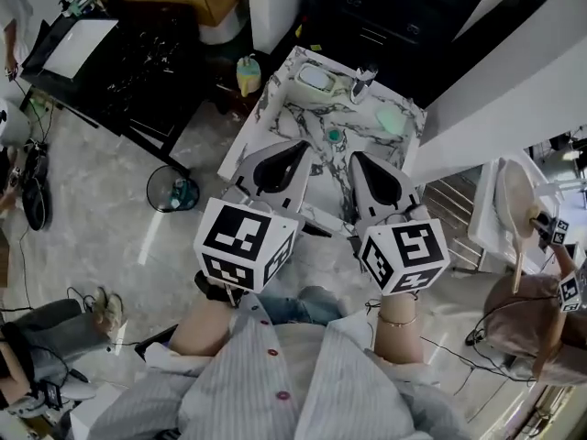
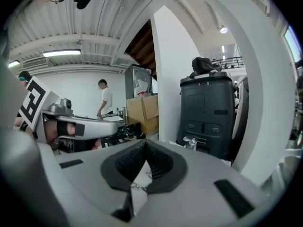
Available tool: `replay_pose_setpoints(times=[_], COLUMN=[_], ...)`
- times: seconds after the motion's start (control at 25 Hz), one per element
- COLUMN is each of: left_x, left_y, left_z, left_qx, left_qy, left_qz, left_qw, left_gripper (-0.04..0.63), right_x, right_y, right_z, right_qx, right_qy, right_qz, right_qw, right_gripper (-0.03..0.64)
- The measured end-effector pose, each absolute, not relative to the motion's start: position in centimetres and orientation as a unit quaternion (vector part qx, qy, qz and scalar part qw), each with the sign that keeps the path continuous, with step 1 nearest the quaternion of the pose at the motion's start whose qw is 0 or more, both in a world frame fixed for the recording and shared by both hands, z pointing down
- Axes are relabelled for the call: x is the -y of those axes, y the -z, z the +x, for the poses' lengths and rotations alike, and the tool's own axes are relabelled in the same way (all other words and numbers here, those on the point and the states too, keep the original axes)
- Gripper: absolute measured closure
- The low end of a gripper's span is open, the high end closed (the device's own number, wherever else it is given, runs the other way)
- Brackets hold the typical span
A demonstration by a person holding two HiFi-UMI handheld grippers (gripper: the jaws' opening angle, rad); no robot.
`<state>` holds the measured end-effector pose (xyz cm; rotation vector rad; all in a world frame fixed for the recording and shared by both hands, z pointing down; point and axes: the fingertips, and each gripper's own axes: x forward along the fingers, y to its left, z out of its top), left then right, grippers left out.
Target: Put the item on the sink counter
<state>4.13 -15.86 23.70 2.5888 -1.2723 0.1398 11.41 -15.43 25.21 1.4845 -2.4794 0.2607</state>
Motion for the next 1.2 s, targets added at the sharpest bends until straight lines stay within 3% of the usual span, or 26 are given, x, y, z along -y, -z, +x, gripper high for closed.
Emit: replay_pose_setpoints(times=[1.2], left_x=[27.0], left_y=[-27.8], left_z=[9.7], left_qx=[0.395], left_qy=[-0.081], left_qz=[0.898], left_qw=[0.179], left_gripper=[0.58], right_x=[27.9], right_y=[-30.8], right_z=[21.4], right_qx=[0.788], right_qy=[-0.136], right_qz=[0.564], right_qw=[0.205], right_gripper=[0.607])
